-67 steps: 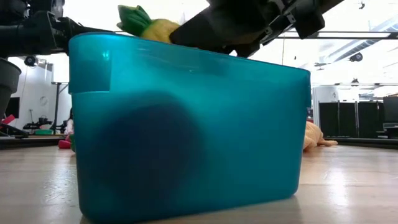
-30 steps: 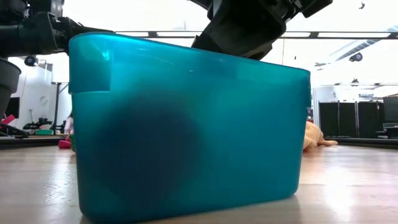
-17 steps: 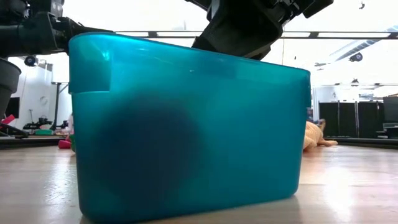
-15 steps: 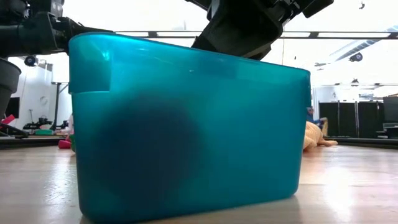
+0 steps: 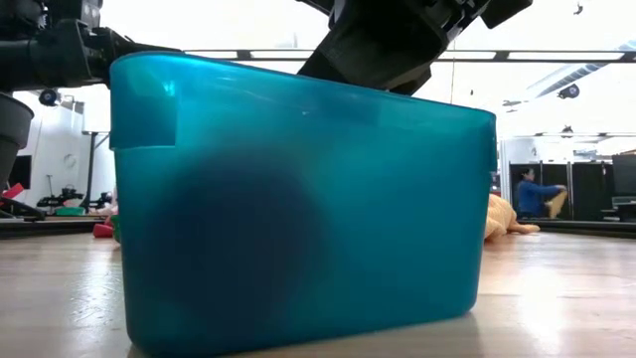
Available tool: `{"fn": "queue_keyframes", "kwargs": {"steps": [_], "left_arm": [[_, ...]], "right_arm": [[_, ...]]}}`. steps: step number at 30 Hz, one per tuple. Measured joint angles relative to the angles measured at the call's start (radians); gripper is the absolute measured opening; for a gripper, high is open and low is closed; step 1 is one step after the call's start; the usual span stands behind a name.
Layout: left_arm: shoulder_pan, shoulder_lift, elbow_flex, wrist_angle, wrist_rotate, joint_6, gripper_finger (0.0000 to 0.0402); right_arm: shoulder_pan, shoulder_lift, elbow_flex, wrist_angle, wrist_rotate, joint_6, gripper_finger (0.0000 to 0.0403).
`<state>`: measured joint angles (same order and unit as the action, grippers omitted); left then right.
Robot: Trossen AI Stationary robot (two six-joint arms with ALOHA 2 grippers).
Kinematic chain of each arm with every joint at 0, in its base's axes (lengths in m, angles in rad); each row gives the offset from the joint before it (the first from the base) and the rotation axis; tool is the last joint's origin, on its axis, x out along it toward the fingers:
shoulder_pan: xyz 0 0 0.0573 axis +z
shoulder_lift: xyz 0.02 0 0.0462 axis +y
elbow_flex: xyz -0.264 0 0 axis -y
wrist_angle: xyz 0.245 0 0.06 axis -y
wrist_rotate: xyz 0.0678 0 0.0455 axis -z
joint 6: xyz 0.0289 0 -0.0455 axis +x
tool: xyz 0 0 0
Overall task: Pick and placing Produce into tupperware
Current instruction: Put the pineapple into the bin
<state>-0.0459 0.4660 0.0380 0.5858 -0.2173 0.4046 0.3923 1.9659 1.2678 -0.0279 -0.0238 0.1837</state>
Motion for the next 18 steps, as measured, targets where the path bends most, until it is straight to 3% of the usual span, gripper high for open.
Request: {"fn": "queue_keyframes", "kwargs": {"steps": [6,18], "left_arm": [[0.0,0.0,0.0,0.0,0.0,0.0,0.0078],[0.0,0.0,0.0,0.0,0.0,0.0,0.0078]], "right_arm": [[0.0,0.0,0.0,0.011,0.0,0.0,0.0197],[0.0,0.0,0.0,0.012,0.0,0.0,0.0253]]}}
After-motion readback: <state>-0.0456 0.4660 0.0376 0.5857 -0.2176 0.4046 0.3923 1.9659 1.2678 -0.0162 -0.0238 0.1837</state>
